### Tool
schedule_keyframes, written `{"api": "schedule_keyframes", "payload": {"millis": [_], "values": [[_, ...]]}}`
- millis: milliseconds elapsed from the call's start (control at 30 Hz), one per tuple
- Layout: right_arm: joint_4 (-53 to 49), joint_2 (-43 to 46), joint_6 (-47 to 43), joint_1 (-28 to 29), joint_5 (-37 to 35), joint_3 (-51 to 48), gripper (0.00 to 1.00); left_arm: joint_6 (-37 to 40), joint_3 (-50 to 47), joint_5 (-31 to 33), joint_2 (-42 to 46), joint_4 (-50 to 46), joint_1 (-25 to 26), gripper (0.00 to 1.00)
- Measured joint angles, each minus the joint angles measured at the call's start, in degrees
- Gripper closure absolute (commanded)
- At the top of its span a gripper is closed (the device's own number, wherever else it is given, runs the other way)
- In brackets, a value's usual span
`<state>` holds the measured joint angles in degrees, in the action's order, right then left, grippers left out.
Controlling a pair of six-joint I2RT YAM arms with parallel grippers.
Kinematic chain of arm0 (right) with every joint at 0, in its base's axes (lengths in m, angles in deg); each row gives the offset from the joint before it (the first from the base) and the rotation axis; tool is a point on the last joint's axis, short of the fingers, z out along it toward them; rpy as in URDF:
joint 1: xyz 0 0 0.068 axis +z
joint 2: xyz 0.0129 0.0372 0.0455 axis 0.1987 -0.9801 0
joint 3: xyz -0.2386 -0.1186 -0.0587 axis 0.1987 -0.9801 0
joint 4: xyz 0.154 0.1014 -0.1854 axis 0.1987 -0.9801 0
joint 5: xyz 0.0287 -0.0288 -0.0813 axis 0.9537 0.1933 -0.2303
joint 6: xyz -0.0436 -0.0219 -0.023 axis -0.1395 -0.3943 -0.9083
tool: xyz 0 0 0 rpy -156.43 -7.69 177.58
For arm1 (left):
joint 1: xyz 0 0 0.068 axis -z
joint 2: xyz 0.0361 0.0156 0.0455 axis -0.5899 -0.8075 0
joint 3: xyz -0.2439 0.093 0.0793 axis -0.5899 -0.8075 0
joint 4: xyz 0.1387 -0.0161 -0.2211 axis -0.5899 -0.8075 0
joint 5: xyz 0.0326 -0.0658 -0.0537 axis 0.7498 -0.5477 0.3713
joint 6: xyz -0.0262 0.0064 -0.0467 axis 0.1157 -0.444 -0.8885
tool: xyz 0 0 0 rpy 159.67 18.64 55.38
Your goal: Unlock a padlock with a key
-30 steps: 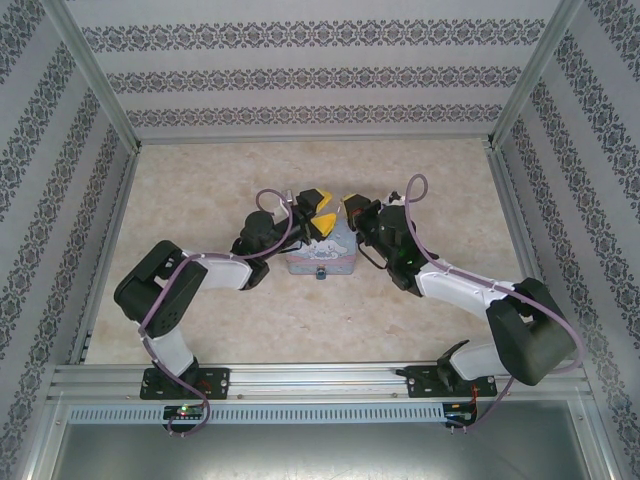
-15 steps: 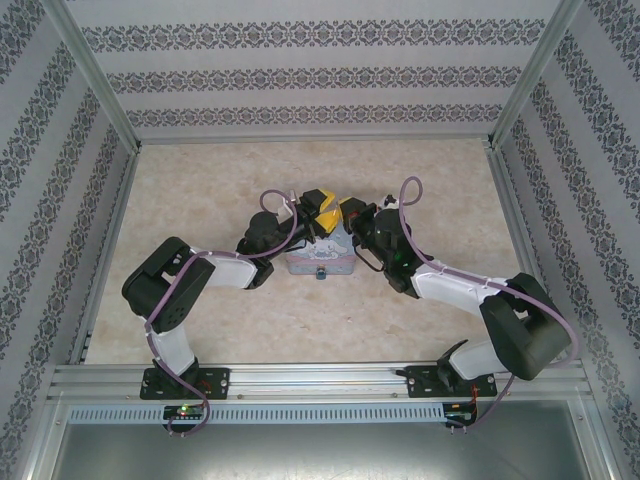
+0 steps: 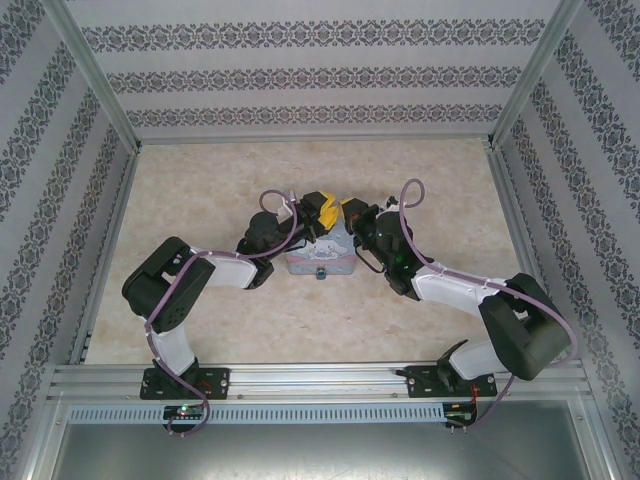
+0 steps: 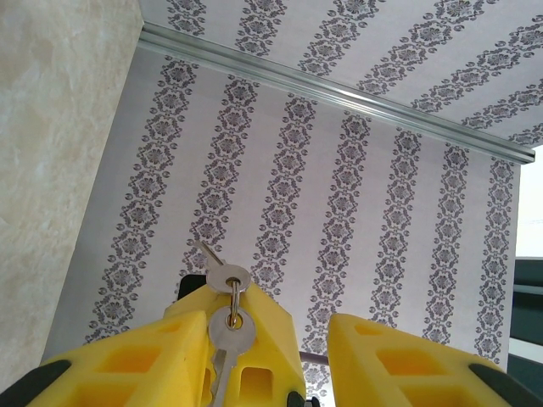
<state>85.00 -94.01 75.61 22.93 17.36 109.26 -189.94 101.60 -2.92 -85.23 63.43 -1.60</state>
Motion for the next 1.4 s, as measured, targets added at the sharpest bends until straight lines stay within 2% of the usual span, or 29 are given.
{"api": "schedule_keyframes", "payload": {"millis": [100,367,533,1000,1400], "values": [[0.0,0.0,0.0,0.0,0.0,0.0,1.00,0.0,0.0,0.0,0.0,0.0,0.0,0.57],[1.0,0.0,-0.3,0.0,-0.4,0.0,1.00,0.0,0.0,0.4,0.0,0.2,0.1,0.40],[2.8,-0.1,-0.6,0.0,-0.9,0.0,1.00,-0.2,0.0,0.4,0.0,0.2,0.9,0.38],[7.5,-1.6,-0.7,0.0,-1.5,-0.4,1.00,-0.8,0.0,1.0,0.0,1.0,1.4,0.54],[8.1,-1.6,-0.7,0.0,-1.8,-2.4,1.00,-1.2,0.0,1.3,0.0,2.3,1.4,0.62]]}}
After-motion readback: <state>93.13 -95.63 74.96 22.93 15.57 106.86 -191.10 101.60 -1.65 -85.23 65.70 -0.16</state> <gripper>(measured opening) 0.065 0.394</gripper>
